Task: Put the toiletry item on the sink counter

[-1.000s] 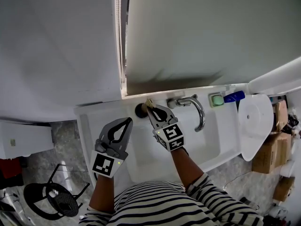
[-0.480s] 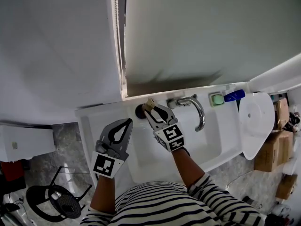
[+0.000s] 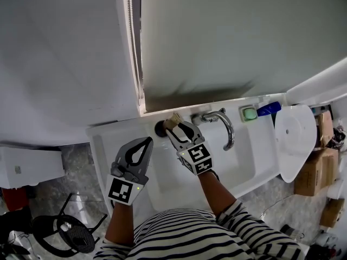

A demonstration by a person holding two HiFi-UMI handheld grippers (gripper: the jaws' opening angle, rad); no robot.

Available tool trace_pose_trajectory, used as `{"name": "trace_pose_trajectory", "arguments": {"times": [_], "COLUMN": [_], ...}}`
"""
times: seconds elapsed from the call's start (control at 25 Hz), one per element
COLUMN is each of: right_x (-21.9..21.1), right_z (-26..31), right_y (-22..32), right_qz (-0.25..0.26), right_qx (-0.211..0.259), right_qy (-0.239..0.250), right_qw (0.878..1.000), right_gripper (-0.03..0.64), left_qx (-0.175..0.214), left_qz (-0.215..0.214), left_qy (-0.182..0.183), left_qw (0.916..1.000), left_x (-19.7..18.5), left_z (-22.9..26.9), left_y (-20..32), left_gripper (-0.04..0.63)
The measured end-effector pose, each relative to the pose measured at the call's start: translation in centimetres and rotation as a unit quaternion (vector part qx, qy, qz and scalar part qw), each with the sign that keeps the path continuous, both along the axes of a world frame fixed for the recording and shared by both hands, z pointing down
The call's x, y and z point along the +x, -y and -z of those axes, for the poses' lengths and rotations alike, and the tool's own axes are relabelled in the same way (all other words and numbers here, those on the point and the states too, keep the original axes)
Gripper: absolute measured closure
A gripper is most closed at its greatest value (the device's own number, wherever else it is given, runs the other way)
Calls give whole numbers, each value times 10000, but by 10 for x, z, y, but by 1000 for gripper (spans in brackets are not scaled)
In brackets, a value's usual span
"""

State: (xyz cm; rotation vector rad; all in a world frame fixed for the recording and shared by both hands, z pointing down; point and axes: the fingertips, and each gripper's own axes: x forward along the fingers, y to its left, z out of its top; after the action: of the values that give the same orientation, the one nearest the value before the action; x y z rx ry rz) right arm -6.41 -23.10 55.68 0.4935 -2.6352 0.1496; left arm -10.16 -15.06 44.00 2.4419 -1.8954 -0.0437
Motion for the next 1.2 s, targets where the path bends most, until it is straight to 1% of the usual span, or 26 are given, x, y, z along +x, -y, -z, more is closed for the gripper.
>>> {"name": "trace_pose_trajectory", "arguments": {"times": [0.56, 0.88, 1.2], "right_x": [11, 16, 24], "right_z": [7, 8, 20], "right_y": [-1, -1, -5], "right_qz": [-205, -217, -273], "right_qx": [-152, -97, -52], "right_qy": [170, 128, 262], "right_qw": [9995, 9996, 9993], "right_gripper": [463, 462, 462], "left_qx": [40, 44, 53], "left_qz": [-1, -22, -44], "left_qy": [63, 108, 111], "left_qw": [10000, 9999, 9999], "left_x": [3, 7, 10], "left_z": [3, 4, 5], "left_y": [-3, -4, -2], "left_gripper": [589, 589, 589]}}
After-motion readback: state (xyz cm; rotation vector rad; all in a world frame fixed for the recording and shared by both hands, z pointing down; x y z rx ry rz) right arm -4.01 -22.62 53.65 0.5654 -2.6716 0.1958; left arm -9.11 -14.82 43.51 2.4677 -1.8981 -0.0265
